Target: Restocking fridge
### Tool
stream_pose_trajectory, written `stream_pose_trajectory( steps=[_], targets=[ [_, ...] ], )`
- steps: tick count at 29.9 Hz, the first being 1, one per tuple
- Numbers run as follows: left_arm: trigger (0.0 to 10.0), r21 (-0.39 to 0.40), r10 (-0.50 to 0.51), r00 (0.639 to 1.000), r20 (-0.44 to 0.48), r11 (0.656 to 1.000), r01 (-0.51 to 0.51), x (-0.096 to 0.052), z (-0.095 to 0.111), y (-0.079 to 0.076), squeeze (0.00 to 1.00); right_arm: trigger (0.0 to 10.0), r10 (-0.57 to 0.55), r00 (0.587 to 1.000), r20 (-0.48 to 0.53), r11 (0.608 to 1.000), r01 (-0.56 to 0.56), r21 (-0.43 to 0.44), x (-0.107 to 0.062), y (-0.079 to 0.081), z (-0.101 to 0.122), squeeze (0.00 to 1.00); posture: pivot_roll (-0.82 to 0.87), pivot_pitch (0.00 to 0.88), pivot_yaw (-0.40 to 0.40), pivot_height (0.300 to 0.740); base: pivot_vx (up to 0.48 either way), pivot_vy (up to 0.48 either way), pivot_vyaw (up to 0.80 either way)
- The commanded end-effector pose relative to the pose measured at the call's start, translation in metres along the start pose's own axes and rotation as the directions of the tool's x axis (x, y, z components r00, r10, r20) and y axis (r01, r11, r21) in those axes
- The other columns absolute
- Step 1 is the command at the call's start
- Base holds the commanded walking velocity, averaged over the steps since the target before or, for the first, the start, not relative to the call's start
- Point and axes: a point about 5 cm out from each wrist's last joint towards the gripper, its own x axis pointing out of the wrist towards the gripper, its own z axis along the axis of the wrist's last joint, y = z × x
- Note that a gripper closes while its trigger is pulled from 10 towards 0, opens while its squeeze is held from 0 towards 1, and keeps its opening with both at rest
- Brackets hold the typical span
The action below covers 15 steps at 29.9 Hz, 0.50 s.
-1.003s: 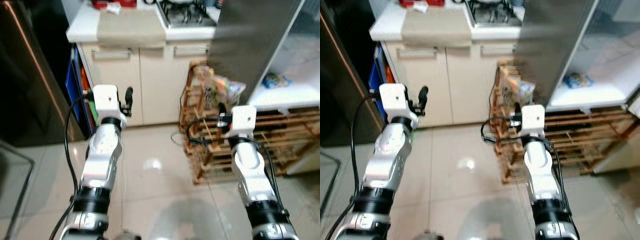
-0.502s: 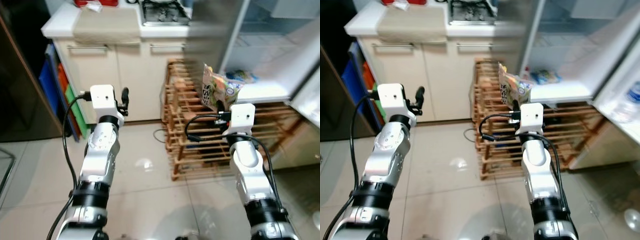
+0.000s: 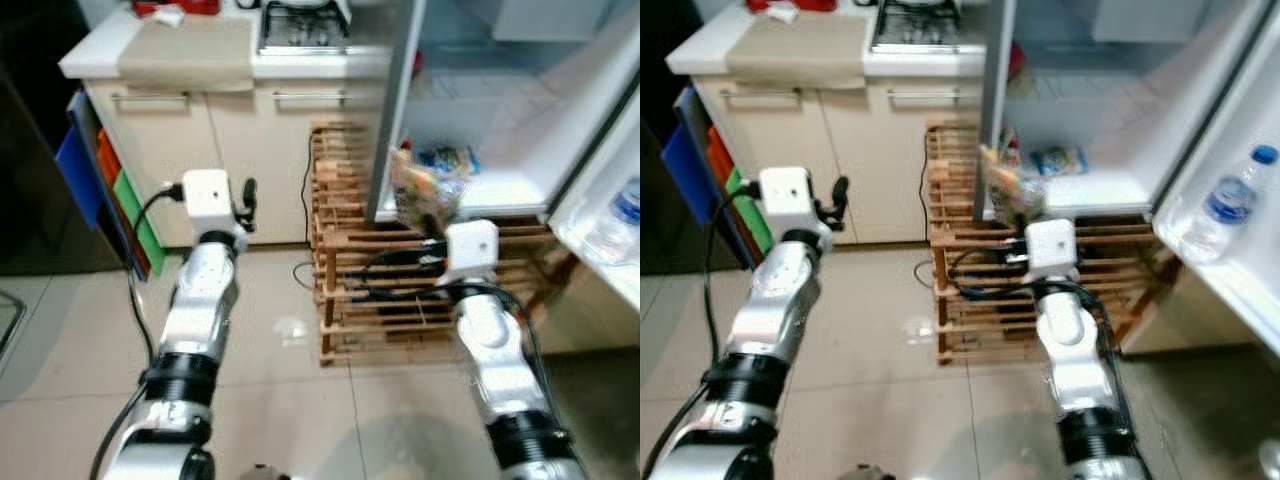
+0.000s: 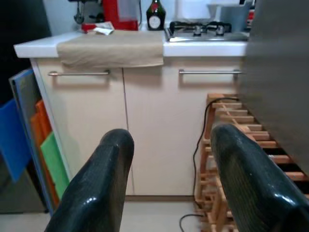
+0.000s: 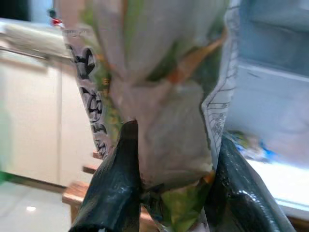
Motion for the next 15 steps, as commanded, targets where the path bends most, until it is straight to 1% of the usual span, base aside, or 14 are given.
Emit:
stream_pose_trajectory(
  steps=[1, 2, 4, 6, 7, 13, 15],
  targets=[
    [10.0, 0.008, -0.065, 0.996, 0.059, 0.998, 0.065, 0.0016, 0.0092, -0.015, 0.0, 0.0, -0.029, 1.0, 0.01, 1.0, 0.029, -0.011, 0.0009, -0.0116, 0.0033, 0.0, -0.07, 0.0, 0.03, 0.74, 0.0, 0.0, 0.0],
    [10.0, 0.008, -0.065, 0.996, 0.059, 0.998, 0.065, 0.0016, 0.0092, -0.015, 0.0, 0.0, -0.029, 1.0, 0.01, 1.0, 0.029, -0.011, 0.0009, -0.0116, 0.0033, 0.0, -0.07, 0.0, 0.03, 0.74, 0.0, 0.0, 0.0],
    [10.0, 0.036, -0.091, 0.992, 0.082, 0.995, 0.088, 0.0011, 0.0119, -0.0178, 0.0, 0.0, -0.022, 1.0, -0.001, 1.0, 0.022, -0.012, 0.0018, -0.0106, 0.0019, 0.0, -0.07, 0.0, 0.031, 0.74, 0.0, 0.0, 0.0],
    [10.0, 0.041, -0.093, 0.992, 0.085, 0.995, 0.09, 0.0008, 0.012, -0.0182, 0.0, 0.0, -0.021, 1.0, -0.002, 1.0, 0.021, -0.012, 0.002, -0.0101, 0.0017, 0.0, -0.07, 0.0, 0.031, 0.74, 0.0, 0.0, 0.0],
    [10.0, 0.025, -0.101, 0.991, 0.091, 0.995, 0.099, 0.0003, 0.0124, -0.0189, 0.0, 0.0, -0.02, 1.0, -0.001, 1.0, 0.02, -0.012, 0.0024, -0.0096, 0.0019, 0.0, -0.07, 0.0, 0.031, 0.74, 0.398, -0.262, 0.0],
    [10.0, 0.025, -0.099, 0.991, 0.089, 0.995, 0.097, 0.0017, 0.0121, -0.0165, 0.0, 0.0, -0.021, 1.0, 0.002, 1.0, 0.021, -0.011, 0.0034, -0.0097, 0.0028, 0.0, -0.07, 0.0, 0.03, 0.74, 0.409, -0.247, 0.0],
    [10.0, 0.019, -0.091, 0.992, 0.087, 0.996, 0.09, 0.0023, 0.0107, -0.0149, 0.0, 0.0, -0.02, 1.0, 0.005, 1.0, 0.02, -0.011, 0.0038, -0.0099, 0.0034, 0.0, -0.07, 0.0, 0.03, 0.74, 0.424, 0.0, 0.0]
  ],
)
